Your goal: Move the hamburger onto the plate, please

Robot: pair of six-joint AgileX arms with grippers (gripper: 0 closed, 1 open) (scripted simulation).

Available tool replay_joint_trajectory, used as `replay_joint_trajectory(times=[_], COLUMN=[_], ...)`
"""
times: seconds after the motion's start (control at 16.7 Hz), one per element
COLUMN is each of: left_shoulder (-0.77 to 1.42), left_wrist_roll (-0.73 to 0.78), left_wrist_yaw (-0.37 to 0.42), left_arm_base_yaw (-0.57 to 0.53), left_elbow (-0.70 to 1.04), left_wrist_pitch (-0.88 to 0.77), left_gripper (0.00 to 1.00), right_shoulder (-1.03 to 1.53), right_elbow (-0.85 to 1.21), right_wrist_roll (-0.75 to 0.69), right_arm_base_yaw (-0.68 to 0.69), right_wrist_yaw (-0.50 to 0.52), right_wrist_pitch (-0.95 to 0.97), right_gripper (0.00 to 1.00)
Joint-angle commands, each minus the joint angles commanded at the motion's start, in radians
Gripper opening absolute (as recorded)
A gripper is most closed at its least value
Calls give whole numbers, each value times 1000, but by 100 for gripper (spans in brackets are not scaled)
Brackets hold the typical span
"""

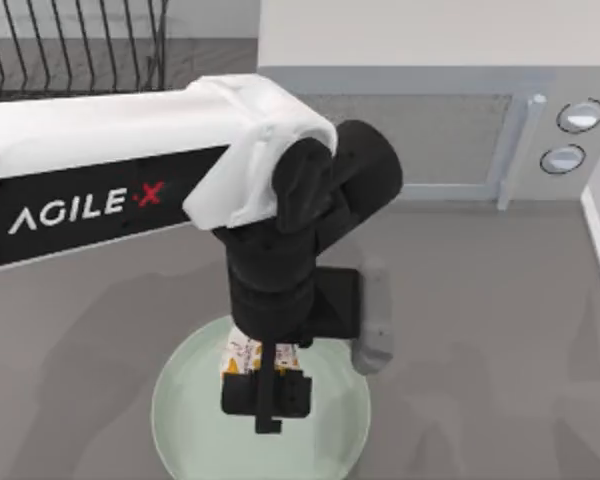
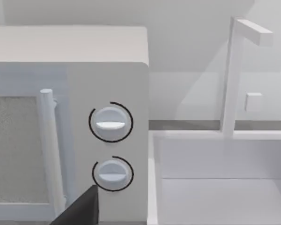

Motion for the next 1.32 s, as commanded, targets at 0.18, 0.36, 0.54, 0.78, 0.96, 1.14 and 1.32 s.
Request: replay_joint_trajectory(times=[0.18, 0.36, 0.54, 0.78, 0.96, 1.14, 1.32], left_shoulder=[1, 2, 20, 44, 44, 44, 44], left_wrist_roll=[4, 5, 7, 12, 12, 12, 12], left_wrist_yaw=[0, -1, 0, 0, 0, 0, 0], left_arm_base_yaw=[-3, 1, 3, 4, 4, 4, 4], left_elbow=[1, -20, -72, -129, -129, -129, -129], left_wrist_pitch=[0, 18, 98, 173, 173, 173, 173], left_gripper=[0, 0, 0, 0, 0, 23, 45], right_shoulder=[0, 0, 0, 0, 0, 0, 0], right_elbow=[0, 0, 0, 0, 0, 0, 0], right_wrist_roll=[0, 0, 0, 0, 0, 0, 0], right_arm_base_yaw=[0, 0, 0, 0, 0, 0, 0], right_wrist_yaw=[0, 0, 0, 0, 0, 0, 0], right_wrist_pitch=[0, 0, 0, 0, 0, 0, 0], right_gripper=[100, 100, 100, 100, 100, 100, 100])
